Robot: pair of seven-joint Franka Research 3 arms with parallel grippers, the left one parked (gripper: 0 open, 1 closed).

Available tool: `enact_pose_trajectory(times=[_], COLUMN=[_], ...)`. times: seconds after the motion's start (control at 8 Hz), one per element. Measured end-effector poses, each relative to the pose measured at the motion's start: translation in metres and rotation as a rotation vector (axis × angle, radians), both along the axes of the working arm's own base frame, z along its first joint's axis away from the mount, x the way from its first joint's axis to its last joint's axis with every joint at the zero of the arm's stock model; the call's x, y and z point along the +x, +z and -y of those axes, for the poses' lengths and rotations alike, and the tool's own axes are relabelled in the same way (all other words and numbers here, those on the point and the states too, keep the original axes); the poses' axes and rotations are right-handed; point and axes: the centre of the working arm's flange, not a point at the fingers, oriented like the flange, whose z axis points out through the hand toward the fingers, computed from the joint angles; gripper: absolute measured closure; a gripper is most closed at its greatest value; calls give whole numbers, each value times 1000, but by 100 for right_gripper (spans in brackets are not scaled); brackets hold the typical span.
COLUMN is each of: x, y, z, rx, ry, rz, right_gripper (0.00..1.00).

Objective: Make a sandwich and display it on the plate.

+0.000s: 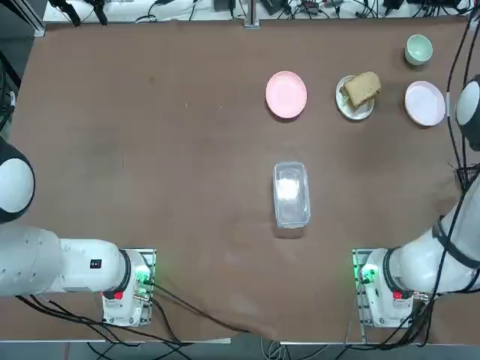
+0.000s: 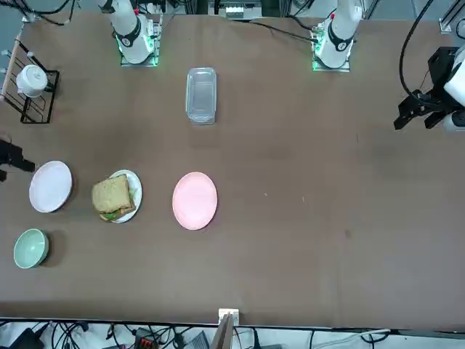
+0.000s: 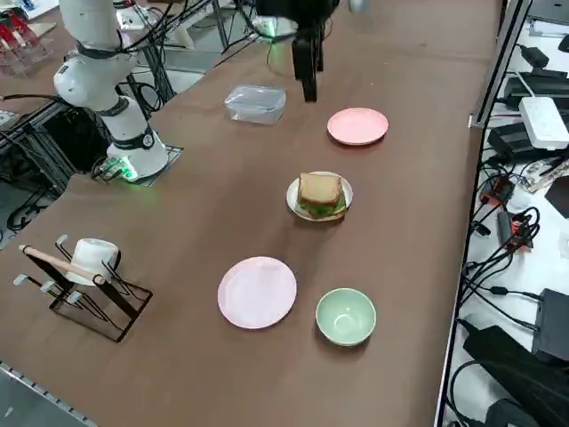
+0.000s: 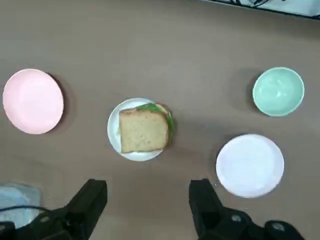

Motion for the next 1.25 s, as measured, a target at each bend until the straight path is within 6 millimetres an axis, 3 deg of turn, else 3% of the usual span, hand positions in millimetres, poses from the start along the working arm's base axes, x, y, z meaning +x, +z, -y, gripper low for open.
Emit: enact_pose_trajectory(times=[0.38,0.75,1.0,1.25], x=[-39,-81,-109,-126], y=[22,48,53,45], z=[-9,-77,-82,-82], rx=[-24,-39,-73,-94], ry=[-99,-201,-206,-201], rz=[-31,-28,1,24], right_gripper=[0,0,0,0])
